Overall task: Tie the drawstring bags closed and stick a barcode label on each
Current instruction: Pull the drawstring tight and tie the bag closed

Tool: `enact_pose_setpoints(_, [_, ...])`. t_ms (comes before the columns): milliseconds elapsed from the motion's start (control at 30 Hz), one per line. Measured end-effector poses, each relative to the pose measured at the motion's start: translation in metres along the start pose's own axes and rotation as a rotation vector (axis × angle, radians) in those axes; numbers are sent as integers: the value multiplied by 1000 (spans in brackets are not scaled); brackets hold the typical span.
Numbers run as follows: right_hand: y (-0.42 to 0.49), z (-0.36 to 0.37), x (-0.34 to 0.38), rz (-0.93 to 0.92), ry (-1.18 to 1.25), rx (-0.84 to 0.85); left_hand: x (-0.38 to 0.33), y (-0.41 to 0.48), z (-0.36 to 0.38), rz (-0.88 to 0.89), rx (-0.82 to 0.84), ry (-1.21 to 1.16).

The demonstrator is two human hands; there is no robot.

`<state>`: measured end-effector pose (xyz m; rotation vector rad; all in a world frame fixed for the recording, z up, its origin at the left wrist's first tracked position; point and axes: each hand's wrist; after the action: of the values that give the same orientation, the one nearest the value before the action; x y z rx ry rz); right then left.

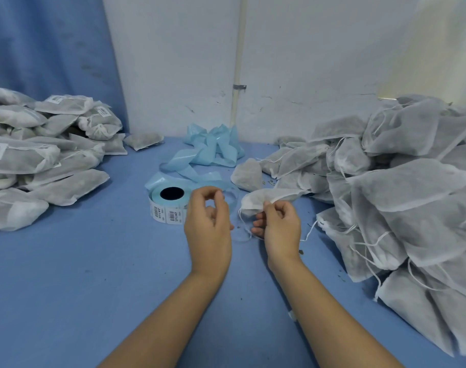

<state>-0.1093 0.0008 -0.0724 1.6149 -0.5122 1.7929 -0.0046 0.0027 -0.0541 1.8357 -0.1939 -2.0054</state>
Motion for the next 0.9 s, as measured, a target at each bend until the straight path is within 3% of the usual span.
enact_pose_setpoints(167, [-4, 2, 0, -47, -36, 20, 10, -7, 6, -126, 265, 118])
enact_pose_setpoints(500, [-2, 4, -1, -39, -15, 52, 17, 5, 3, -356, 238, 72])
enact_pose_setpoints(733, [6, 0, 0, 72, -159, 109, 8, 9, 2, -492, 524, -142])
enact_pose_setpoints(900, [1, -2, 8, 74, -82, 178, 11, 10, 2, -469, 542, -194])
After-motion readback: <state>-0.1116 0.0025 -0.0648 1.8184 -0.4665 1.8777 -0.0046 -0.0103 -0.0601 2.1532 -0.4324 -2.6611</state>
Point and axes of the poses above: each hand's wrist, its own y-axis towards the middle knuckle, its own z-axis out of the palm, x = y × z, and after that the axes turned 4 degrees about -z, right-handed
